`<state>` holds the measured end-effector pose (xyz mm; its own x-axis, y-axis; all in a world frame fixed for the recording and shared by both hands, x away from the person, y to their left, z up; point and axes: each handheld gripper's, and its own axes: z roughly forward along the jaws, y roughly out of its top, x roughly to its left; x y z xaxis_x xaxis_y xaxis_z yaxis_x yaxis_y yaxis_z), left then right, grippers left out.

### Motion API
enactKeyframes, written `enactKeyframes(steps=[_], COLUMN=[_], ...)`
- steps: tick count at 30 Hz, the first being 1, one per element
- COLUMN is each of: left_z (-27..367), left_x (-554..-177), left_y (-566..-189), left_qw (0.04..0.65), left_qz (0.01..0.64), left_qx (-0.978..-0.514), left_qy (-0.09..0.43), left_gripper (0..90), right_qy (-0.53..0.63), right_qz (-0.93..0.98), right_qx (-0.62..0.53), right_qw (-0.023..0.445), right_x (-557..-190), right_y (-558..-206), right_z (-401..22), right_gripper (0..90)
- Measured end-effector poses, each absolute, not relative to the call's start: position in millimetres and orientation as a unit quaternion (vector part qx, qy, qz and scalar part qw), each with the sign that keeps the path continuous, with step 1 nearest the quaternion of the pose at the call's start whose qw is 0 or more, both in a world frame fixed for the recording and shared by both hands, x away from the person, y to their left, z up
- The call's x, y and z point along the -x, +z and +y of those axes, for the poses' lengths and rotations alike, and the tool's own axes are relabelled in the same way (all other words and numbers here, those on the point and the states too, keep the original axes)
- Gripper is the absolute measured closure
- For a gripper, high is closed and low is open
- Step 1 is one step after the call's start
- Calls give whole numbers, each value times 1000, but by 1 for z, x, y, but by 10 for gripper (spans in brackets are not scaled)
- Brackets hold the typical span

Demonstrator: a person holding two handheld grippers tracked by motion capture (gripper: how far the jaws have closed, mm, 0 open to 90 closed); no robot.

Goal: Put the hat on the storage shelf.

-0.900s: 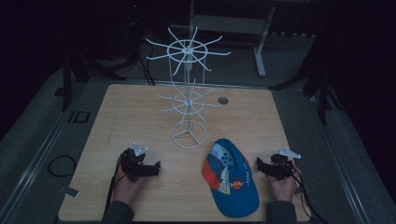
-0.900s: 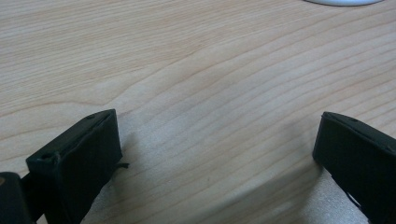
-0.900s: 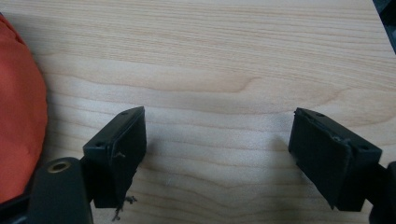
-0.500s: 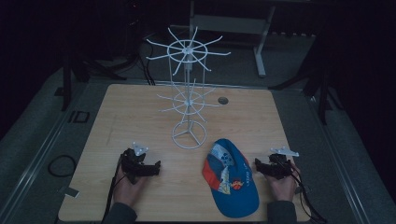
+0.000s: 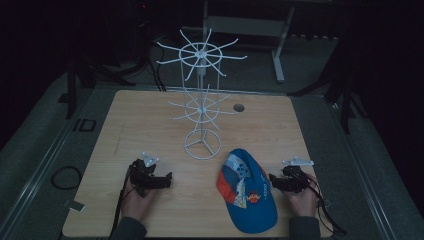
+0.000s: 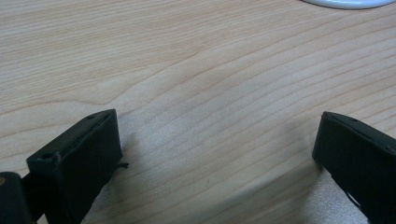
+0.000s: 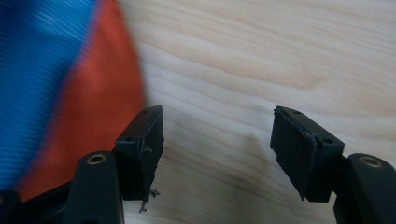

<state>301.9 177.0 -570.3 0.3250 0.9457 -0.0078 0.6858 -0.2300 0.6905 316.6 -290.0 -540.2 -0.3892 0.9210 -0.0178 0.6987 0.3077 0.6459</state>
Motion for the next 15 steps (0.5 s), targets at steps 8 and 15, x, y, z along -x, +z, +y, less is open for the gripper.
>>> enactKeyframes(steps=[8,15], left_z=[177,177], left_x=[-302,-302], left_y=[-570,-570], left_qw=[305,305], left_qz=[541,542], left_qx=[-754,-754], left_qy=[213,213], left_gripper=[14,14], right_qy=[308,312], right_qz=[792,811], right_qx=[-496,-468], right_qw=[180,164], right_x=[-315,-314], right_y=[-518,-501], right_z=[-283,-271], right_gripper=[342,342])
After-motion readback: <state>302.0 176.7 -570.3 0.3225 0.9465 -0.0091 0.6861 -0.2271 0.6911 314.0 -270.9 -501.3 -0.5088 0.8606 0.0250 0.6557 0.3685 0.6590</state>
